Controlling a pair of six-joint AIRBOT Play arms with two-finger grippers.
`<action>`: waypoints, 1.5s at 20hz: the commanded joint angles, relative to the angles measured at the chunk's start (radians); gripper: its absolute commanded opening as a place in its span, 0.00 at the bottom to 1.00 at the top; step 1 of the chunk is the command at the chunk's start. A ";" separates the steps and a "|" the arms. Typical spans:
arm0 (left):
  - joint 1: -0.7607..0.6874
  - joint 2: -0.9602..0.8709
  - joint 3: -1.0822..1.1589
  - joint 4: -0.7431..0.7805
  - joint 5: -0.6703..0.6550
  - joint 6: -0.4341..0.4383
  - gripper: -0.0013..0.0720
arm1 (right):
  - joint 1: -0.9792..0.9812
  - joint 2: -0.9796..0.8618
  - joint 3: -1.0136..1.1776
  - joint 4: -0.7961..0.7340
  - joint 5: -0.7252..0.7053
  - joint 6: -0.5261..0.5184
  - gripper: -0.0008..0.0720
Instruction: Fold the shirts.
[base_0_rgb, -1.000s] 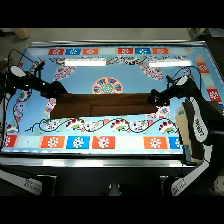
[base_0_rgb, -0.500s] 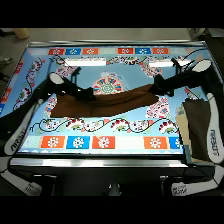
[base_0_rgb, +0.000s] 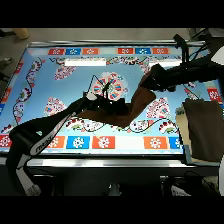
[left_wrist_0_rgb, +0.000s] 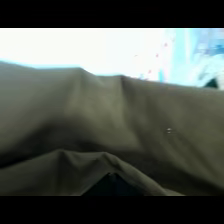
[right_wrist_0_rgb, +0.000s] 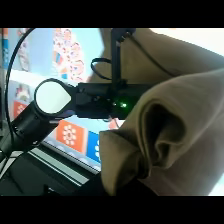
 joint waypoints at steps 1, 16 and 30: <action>0.126 0.095 0.000 0.080 -0.051 0.074 0.05 | 0.118 -0.042 0.001 0.105 -0.166 0.000 0.04; 0.838 0.773 -0.002 0.429 -0.405 0.050 0.05 | 0.404 -0.473 0.001 0.331 -0.658 -0.096 0.96; 0.789 0.783 -0.081 0.429 -0.420 0.076 0.05 | 0.103 -0.436 -0.333 -0.070 -0.362 -0.002 0.93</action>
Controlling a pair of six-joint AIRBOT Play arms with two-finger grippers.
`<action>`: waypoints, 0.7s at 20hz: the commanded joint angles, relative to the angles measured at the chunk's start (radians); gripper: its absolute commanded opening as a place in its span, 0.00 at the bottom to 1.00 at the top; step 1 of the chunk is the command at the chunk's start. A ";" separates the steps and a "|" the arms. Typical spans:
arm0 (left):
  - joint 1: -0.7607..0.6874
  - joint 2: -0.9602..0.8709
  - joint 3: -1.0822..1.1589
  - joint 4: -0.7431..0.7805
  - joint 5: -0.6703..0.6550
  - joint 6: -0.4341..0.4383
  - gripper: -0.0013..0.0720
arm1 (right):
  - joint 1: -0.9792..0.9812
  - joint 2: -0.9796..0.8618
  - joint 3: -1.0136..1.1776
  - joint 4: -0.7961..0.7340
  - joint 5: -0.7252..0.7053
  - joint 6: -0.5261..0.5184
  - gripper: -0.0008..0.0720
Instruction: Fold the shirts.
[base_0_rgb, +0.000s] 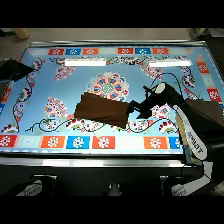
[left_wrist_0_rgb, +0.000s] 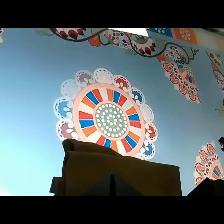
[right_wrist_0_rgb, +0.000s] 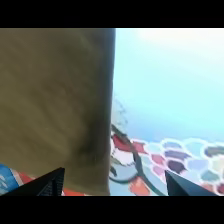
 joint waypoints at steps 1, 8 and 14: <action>-0.015 0.010 -0.005 0.000 0.000 0.001 0.05 | 0.009 -0.049 -0.044 0.149 -0.115 -0.016 0.90; -0.015 0.016 -0.005 0.000 0.002 0.001 0.05 | -0.029 -0.065 0.056 0.457 -0.051 -0.211 0.04; -0.015 0.016 -0.005 0.000 0.020 0.022 0.05 | -0.407 0.153 0.312 0.212 0.142 -0.014 0.03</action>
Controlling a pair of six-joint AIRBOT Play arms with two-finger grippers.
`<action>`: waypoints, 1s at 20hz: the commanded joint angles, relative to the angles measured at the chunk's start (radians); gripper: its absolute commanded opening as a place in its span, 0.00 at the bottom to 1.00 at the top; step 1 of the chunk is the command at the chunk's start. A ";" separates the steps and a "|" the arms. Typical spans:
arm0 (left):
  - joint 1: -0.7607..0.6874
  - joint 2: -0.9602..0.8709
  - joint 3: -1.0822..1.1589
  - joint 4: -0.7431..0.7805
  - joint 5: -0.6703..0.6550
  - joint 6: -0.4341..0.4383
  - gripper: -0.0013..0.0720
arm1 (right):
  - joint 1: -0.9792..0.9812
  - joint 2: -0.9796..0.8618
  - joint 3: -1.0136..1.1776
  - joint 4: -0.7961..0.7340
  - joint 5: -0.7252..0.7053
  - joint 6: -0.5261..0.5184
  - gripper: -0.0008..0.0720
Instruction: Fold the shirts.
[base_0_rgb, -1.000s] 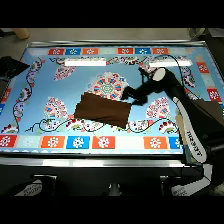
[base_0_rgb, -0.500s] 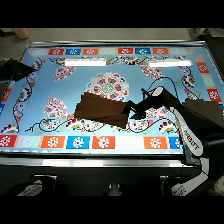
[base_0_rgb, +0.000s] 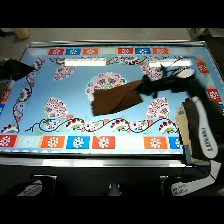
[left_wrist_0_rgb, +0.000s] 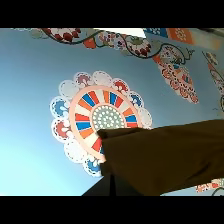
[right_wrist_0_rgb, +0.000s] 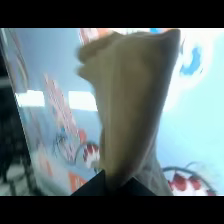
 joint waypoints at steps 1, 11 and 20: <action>0.000 0.000 0.000 0.000 0.009 0.017 0.05 | -0.242 0.128 0.101 -0.174 0.128 0.128 0.03; 0.000 -0.002 -0.001 0.000 0.011 0.045 0.05 | -0.746 0.394 0.103 -0.173 0.341 0.243 0.04; 0.000 -0.014 -0.001 0.000 0.011 0.082 0.05 | -1.033 0.551 0.105 -0.196 0.381 0.340 0.04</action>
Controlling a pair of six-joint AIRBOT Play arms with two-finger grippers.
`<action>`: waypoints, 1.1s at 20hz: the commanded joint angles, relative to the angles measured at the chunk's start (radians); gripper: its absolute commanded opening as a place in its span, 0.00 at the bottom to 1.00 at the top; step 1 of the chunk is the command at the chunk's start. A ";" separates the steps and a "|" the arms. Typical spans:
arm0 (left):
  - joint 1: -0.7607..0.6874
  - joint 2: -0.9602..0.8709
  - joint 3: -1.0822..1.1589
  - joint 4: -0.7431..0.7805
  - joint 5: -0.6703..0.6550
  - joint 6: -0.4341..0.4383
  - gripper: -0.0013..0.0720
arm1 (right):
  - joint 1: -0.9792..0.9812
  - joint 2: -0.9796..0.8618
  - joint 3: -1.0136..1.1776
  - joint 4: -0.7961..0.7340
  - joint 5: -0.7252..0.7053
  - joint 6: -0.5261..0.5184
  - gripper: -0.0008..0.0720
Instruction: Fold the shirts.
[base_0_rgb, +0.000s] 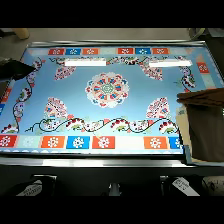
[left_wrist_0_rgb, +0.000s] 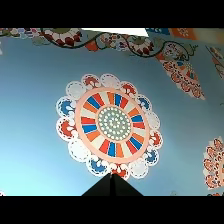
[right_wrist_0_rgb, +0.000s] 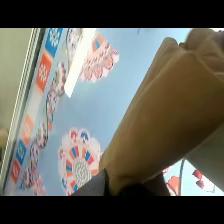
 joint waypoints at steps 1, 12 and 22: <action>-0.001 -0.003 0.000 0.000 0.000 0.018 0.05 | -0.125 0.050 0.000 -0.064 0.021 0.039 0.04; -0.019 -0.006 0.000 -0.001 0.002 0.018 0.05 | -0.161 0.206 -0.422 -0.529 0.235 -0.064 0.04; -0.075 -0.006 0.001 0.051 0.043 0.012 0.05 | -0.131 0.185 -0.201 -0.419 -0.304 -0.197 0.87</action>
